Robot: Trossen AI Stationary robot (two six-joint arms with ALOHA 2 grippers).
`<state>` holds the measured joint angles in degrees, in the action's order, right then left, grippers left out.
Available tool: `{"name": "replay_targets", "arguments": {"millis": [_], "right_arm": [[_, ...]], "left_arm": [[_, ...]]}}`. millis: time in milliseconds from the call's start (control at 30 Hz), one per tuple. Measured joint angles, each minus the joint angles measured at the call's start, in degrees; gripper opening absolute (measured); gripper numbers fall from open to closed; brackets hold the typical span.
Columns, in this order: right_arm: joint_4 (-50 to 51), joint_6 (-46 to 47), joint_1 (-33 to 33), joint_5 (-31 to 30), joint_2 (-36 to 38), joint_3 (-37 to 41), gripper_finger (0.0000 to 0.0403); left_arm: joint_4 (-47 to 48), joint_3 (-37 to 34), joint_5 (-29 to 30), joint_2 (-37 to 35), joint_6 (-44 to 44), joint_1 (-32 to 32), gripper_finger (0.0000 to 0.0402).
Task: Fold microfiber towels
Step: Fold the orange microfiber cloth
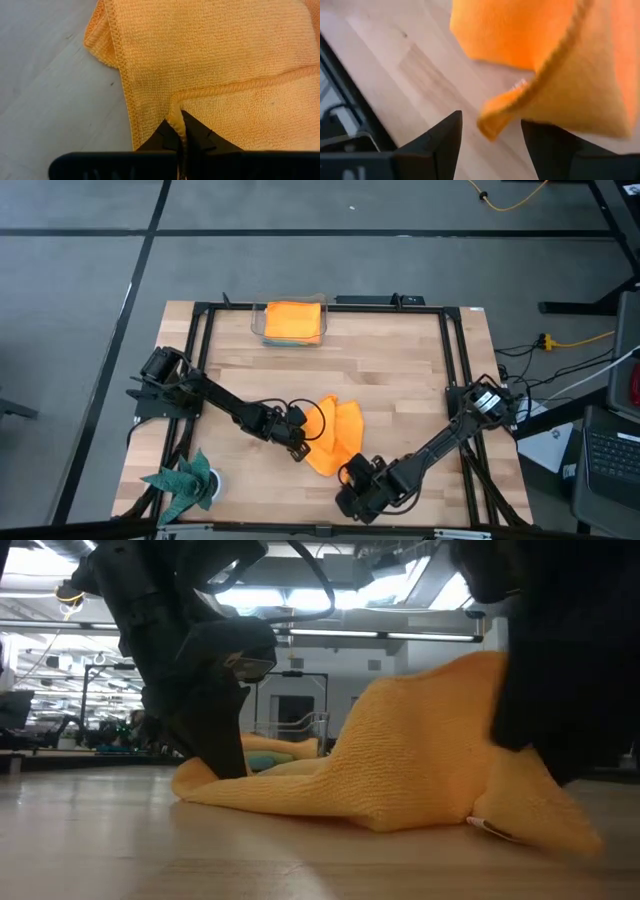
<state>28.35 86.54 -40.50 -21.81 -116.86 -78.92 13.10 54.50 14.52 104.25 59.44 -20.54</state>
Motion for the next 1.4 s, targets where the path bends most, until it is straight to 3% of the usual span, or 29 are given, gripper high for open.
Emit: {"name": "replay_targets", "arguments": {"millis": [500, 867, 1100, 1400], "right_arm": [[-5.0, 2.1, 1.1, 3.2, -3.3, -0.2, 0.0208], [4.3, 0.0, 0.8, -2.0, -3.6, -8.1, 0.0208], [2.8, 1.9, 0.4, 1.3, -5.2, -8.0, 0.0208], [2.7, 4.9, 0.3, 1.3, -7.7, -8.0, 0.0208]], "left_arm": [[0.2, 0.0, 0.3, 0.0, 0.0, 0.0, 0.0000], [0.2, 0.0, 0.4, 0.0, -1.0, 0.0, 0.0000], [0.2, 0.0, 0.4, 0.0, -1.5, 0.0, 0.0000], [-0.1, 0.0, 0.4, 0.0, -1.6, 0.0, 0.0000]]}}
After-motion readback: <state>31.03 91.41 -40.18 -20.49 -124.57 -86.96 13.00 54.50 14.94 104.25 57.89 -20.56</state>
